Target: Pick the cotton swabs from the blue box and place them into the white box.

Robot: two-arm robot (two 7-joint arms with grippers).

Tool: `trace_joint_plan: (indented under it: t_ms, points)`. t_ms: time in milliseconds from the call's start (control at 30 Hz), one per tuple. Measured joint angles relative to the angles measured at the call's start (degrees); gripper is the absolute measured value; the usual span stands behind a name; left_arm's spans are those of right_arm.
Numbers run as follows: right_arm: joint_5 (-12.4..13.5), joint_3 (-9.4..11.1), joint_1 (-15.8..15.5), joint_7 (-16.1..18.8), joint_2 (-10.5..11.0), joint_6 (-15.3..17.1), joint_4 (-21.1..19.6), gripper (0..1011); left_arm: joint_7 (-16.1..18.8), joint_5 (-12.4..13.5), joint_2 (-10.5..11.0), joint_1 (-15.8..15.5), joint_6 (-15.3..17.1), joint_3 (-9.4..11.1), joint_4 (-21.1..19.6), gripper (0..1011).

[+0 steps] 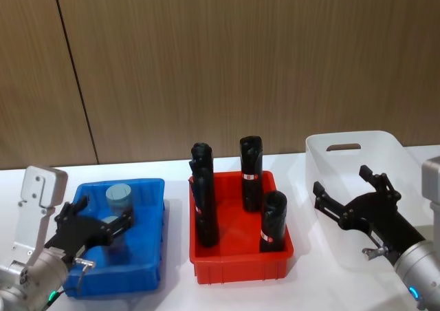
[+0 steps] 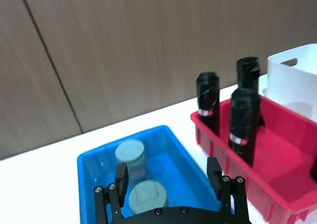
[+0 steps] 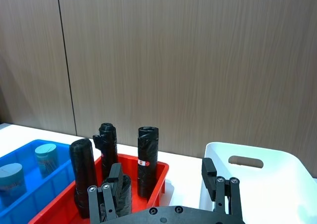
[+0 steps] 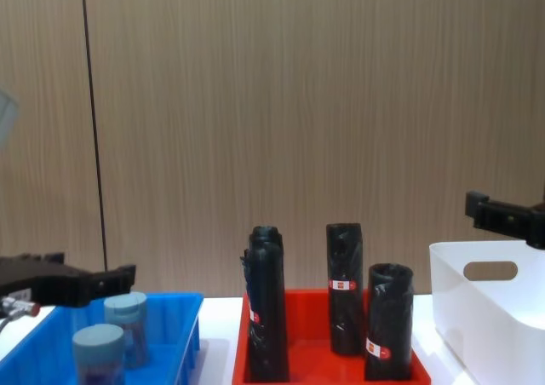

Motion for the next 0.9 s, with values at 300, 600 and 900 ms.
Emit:
trace_joint_plan:
  t_ms: [300,600,900]
  points:
    - [0.0,0.0,0.0,0.0,0.0,0.0,0.0,1002,0.6,-3.6,-0.6,-1.1,3.2,-0.8,3.5,1003]
    - [0.0,0.0,0.0,0.0,0.0,0.0,0.0,1002,-0.5,-4.9,-2.2,-3.6,5.8,-0.8,7.9,1003]
    - [0.0,0.0,0.0,0.0,0.0,0.0,0.0,1002,-2.3,-4.9,-4.0,-6.4,7.9,-0.4,12.6,1003]
